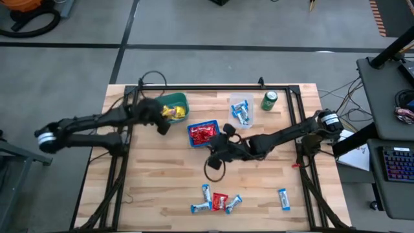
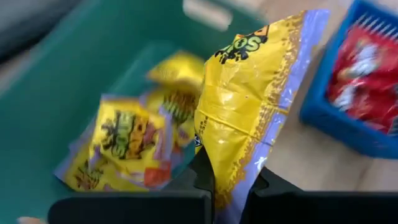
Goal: Sort candy
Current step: Put the sour patch candy into the blue green bin, then put the hersheys bar into the transparent bin
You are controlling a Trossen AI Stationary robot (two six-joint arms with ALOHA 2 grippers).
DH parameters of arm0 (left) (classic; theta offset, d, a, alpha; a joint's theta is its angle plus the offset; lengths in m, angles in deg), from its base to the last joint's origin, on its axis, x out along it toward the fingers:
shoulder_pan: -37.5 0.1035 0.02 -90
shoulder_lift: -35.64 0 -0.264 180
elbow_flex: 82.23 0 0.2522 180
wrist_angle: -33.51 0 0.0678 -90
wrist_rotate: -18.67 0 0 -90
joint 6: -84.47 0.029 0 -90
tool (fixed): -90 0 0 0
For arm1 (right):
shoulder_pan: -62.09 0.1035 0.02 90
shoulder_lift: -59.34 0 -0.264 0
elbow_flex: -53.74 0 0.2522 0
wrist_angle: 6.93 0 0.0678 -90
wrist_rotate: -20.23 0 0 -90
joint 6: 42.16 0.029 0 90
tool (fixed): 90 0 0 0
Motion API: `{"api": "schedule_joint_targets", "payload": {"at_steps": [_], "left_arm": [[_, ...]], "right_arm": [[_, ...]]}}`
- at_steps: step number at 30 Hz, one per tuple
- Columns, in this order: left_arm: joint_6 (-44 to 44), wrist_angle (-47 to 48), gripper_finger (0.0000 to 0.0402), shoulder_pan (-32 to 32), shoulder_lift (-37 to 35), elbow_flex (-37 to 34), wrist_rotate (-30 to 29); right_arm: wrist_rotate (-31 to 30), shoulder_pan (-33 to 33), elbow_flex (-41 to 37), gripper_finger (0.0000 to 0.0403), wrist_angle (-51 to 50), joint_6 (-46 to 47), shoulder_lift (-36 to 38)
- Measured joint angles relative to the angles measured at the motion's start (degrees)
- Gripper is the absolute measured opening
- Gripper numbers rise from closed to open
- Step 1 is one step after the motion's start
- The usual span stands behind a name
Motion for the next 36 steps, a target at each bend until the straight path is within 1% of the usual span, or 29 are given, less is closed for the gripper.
{"api": "schedule_joint_targets", "payload": {"at_steps": [2, 3, 6, 9, 14, 19, 21, 23, 26, 29, 32, 36], "left_arm": [[2.95, -0.19, 0.0000, 6.86, 3.10, 0.07, 6.26], [4.16, -0.24, 0.0000, 9.52, 4.61, 0.34, 7.71], [5.84, -2.40, 0.0000, 14.36, 8.13, 1.45, 8.49], [8.12, -2.93, 0.0008, 15.35, 10.53, 2.54, 8.87], [10.27, -2.90, 0.0036, 15.18, 12.59, 4.12, 9.06], [10.79, -2.62, 0.0074, 15.00, 12.52, 4.17, 9.06], [10.77, -2.55, 0.0093, 14.98, 11.91, 4.17, 9.06], [10.42, -2.36, 0.0112, 14.66, 10.97, 4.16, 9.04], [9.05, -2.31, 0.0134, 13.07, 8.98, 4.15, 9.07], [7.39, -2.72, 0.0146, 9.92, 6.10, 4.13, 9.69], [5.41, -3.88, 0.0150, 4.63, 3.11, 4.06, 9.88], [4.13, -8.22, 0.0150, -5.00, 0.08, 4.03, 8.67]], "right_arm": [[2.12, -0.98, -0.16, 0.0148, -1.46, 1.23, 0.13], [3.46, -1.29, -0.21, 0.0147, -2.03, 1.84, 0.19], [6.03, -1.62, -0.20, 0.0145, -3.86, 3.21, 0.60], [6.51, -1.51, -0.19, 0.0144, -5.43, 5.22, 1.24], [6.60, -0.47, -0.21, 0.0149, -8.95, 9.62, 3.21], [6.92, 1.15, -0.20, 0.0147, -11.78, 12.69, 4.81], [8.61, 1.77, -0.19, 0.0146, -11.79, 13.07, 5.48], [10.78, 2.42, 0.04, 0.0146, -12.28, 14.47, 5.73], [14.34, 3.18, 0.21, 0.0146, -14.84, 19.34, 6.06], [20.51, 3.81, 0.23, 0.0146, -18.20, 25.78, 6.21], [25.80, 4.84, 0.23, 0.0146, -23.21, 32.99, 5.76], [29.84, 7.35, 0.18, 0.0146, -32.11, 43.32, 4.96]]}}
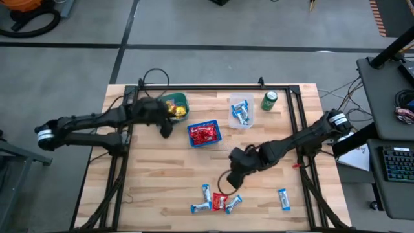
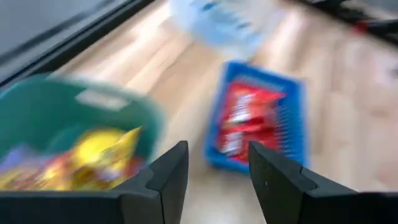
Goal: Sort candy
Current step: Put the hersheys bar into the transparent bin
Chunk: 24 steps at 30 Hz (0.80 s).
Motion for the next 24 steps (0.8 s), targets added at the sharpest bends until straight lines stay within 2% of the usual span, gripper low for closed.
{"api": "schedule_joint_targets", "payload": {"at_steps": [3, 6, 10, 13, 16, 24], "left_arm": [[-0.05, -3.49, 0.0150, -7.53, -1.21, -0.02, -3.07], [0.14, -6.27, 0.0150, -14.35, -1.49, -0.02, -8.61], [0.69, -7.89, 0.0150, -20.57, -1.22, -0.06, -16.11], [0.78, -8.31, 0.0150, -22.71, -1.18, -0.06, -19.39], [0.78, -8.83, 0.0150, -23.02, -1.25, -0.06, -19.95], [0.79, -9.18, 0.0150, -22.99, -1.09, -0.06, -19.96]], "right_arm": [[3.25, 2.83, -0.05, 0.0146, -7.31, 9.22, -0.08], [8.19, 6.80, -0.09, 0.0146, -13.95, 18.79, -0.11], [11.18, 13.02, -0.37, 0.0146, -19.54, 28.89, -0.11], [12.65, 16.99, -1.37, 0.0146, -21.07, 36.97, -0.11], [15.04, 19.99, -3.44, 0.0146, -20.99, 44.00, -0.12], [17.34, 25.23, -11.10, 0.0146, -13.42, 54.11, 0.03]]}}
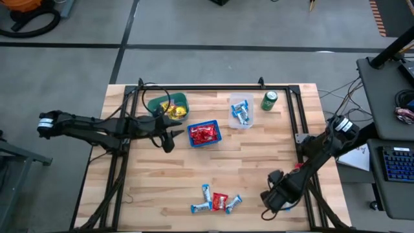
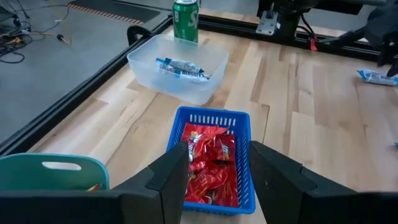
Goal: Sort candy
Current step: Put the hersheys bar into the transparent bin
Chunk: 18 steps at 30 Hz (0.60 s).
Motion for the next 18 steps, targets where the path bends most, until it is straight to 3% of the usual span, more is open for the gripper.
{"api": "schedule_joint_targets", "payload": {"at_steps": [10, 18], "left_arm": [[-0.01, -0.02, 0.0150, 0.02, 1.03, 0.00, 0.00], [0.00, -0.14, 0.0150, 0.03, 2.87, 0.00, -0.32]], "right_arm": [[1.33, 0.97, -6.41, 0.0146, 4.52, 3.39, 0.09], [-0.90, 0.94, -12.41, 0.0146, 17.35, 2.50, 0.46]]}}
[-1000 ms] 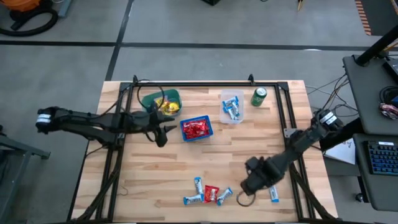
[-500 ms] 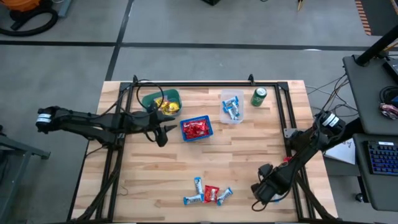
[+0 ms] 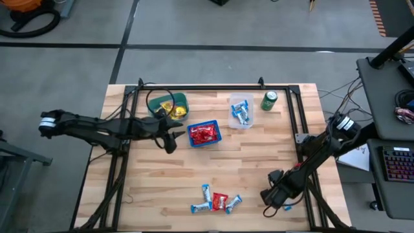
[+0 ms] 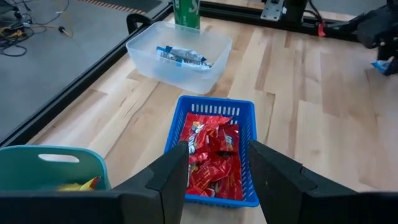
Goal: Sort candy
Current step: Put the hersheys bar into the transparent bin
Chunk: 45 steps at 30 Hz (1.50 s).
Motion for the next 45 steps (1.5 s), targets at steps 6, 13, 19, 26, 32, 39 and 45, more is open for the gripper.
{"api": "schedule_joint_targets", "payload": {"at_steps": [6, 13, 19, 26, 32, 39, 45], "left_arm": [[0.01, -0.52, 0.0150, 0.01, 1.68, 0.00, -0.64], [0.28, -1.93, 0.0150, 0.01, 2.14, 0.00, -0.69], [1.03, -3.96, 0.0150, -0.01, 2.12, 0.00, -0.63], [1.04, -5.67, 0.0150, -0.01, 2.18, 0.00, -0.60], [1.08, -8.25, 0.0150, -0.03, 2.18, 0.00, -0.54], [1.50, -9.71, 0.0150, -0.03, 2.18, 0.00, -0.51], [0.95, -9.81, 0.0150, -0.03, 2.18, 0.00, -0.47]], "right_arm": [[-0.76, 0.00, -0.75, 0.0119, 0.65, -1.09, 0.00], [-0.98, 0.01, 0.17, 0.0050, 0.25, -2.77, 0.24], [-6.03, 0.00, 1.11, 0.0032, 0.47, -3.76, 2.62], [-28.96, -1.02, 1.91, 0.0031, 1.34, -8.72, 9.51], [-50.47, -6.30, 1.93, 0.0031, 6.83, -26.67, 14.77], [-60.50, -18.89, 2.00, 0.0031, 11.03, -54.75, 17.75], [-65.17, -34.21, 2.00, 0.0031, 11.12, -72.03, 17.90]]}}
